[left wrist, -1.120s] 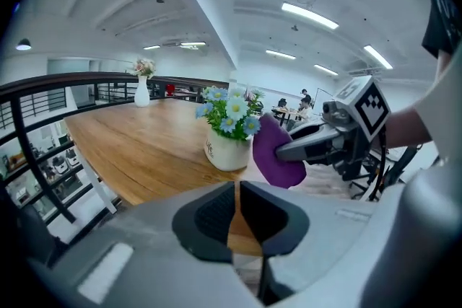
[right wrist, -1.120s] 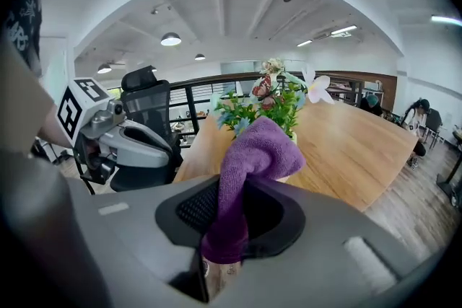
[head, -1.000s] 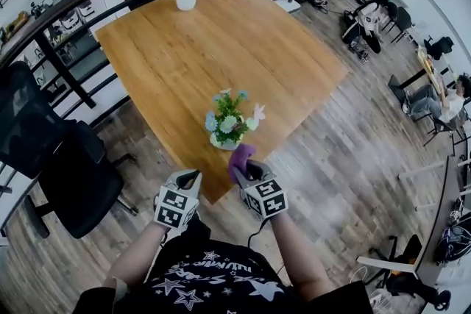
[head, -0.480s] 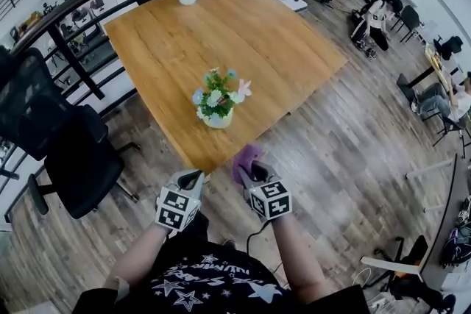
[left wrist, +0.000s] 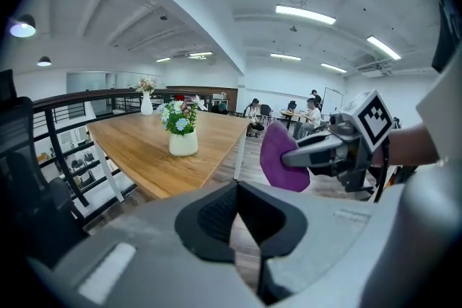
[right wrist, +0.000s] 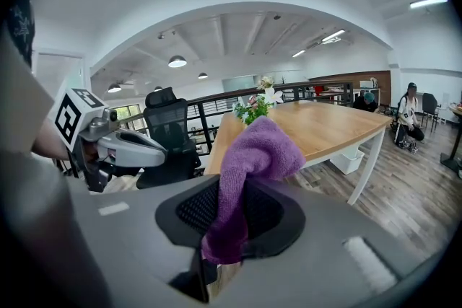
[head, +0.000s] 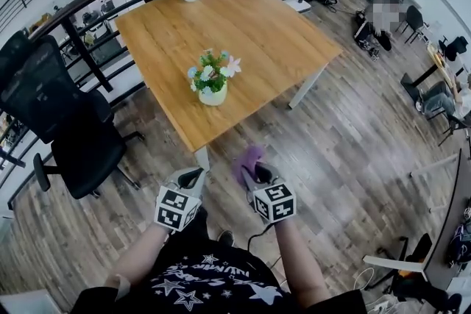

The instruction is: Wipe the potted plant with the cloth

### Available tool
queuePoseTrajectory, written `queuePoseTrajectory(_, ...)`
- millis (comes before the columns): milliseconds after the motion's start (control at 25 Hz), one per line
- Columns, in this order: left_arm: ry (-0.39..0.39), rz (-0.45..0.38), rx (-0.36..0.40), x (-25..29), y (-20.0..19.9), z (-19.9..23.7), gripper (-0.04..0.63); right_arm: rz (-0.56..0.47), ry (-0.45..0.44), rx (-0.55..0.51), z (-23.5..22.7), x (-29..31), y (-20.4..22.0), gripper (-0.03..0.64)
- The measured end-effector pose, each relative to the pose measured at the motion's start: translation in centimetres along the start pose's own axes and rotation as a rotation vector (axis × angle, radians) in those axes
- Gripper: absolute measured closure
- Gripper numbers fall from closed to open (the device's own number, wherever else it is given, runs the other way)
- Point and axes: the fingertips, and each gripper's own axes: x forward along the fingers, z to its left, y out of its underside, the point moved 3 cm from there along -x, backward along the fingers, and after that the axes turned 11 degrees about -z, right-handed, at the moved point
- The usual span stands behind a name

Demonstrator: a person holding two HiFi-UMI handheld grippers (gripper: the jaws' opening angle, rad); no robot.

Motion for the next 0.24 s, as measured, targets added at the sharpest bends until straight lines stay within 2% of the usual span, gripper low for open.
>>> queuePoseTrajectory(240, -0.012, -0.014, -0.013, -2.1, 1.2, -4.5, 0.594, 0.000, -0.016, -0.025, 1.1, -5.2, 1.7, 0.534)
